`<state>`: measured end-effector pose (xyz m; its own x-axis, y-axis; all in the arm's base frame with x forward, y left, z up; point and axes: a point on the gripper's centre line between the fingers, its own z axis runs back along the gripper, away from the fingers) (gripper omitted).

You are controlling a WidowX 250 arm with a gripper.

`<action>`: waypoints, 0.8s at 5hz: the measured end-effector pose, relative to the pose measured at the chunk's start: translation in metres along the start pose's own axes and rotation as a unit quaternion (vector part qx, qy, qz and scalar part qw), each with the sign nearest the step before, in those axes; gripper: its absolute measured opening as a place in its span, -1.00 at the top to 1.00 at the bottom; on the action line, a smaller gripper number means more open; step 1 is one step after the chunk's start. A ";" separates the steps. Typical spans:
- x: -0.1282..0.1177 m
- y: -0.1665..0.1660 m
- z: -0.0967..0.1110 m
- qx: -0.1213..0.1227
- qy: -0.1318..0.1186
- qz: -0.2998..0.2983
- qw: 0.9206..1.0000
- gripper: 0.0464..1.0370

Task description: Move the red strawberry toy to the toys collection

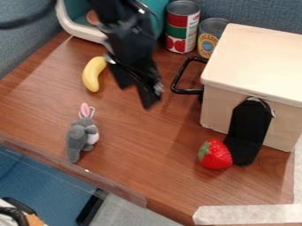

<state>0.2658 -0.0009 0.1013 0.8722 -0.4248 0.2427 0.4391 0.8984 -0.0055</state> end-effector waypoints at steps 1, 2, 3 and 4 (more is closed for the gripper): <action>0.012 -0.026 -0.012 0.007 0.012 -0.036 0.999 -0.93; 0.020 -0.052 -0.021 0.011 0.028 -0.052 0.998 -0.93; 0.021 -0.067 -0.025 0.015 0.045 -0.062 0.997 -0.93; 0.030 -0.082 -0.039 0.023 0.055 -0.068 0.996 -0.93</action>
<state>0.2643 -0.0911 0.0715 0.8245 -0.5509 0.1294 0.5472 0.8344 0.0656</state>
